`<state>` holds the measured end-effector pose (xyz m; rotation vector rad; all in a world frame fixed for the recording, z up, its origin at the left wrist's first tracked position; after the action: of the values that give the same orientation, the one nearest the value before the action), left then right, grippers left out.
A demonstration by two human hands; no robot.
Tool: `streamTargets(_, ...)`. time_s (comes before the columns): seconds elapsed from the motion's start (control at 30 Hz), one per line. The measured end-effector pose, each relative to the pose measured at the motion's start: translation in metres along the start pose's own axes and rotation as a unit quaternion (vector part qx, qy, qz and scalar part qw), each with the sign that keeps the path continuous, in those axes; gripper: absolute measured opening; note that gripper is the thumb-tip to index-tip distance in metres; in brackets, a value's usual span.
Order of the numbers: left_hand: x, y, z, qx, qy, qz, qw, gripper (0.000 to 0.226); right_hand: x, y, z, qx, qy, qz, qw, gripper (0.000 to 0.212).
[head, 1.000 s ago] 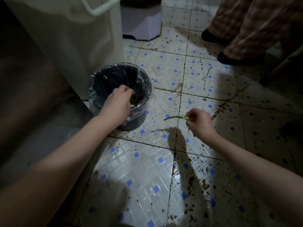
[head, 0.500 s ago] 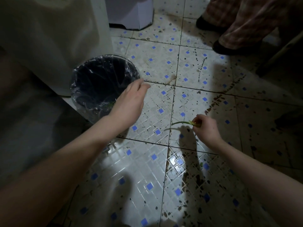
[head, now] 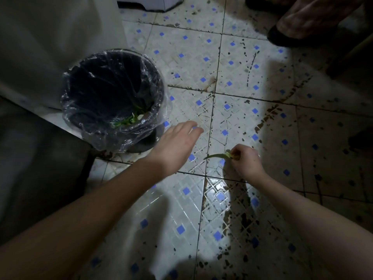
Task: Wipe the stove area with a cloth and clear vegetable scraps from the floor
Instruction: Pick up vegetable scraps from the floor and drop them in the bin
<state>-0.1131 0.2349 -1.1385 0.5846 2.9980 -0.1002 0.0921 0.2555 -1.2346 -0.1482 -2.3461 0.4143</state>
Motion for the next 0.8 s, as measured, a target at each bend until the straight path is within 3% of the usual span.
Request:
streamTargets(0.5, 0.017, -0.012, 0.064, 0.074, -0.003, -0.02, 0.997, 0.047, -0.004, 0.015, 0.013, -0.022, -0.008, -0.025, 0.999, 0.016)
streamTargets(0.8, 0.017, -0.014, 0.055, 0.052, 0.026, -0.026, 0.998, 0.046, 0.006, 0.013, 0.001, -0.016, -0.005, -0.011, 1.0, 0.013)
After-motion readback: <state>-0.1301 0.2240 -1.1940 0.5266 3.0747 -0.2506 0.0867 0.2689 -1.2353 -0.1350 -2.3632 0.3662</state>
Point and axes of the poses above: each hand's wrist, its own y-axis towards the middle knuckle, its own z-axis out of the palm, x = y × z, the point moved 6 cm from there along y, towards the middle knuckle, and after that the axes turned 11 degrees about y, right-handed, at the moved point
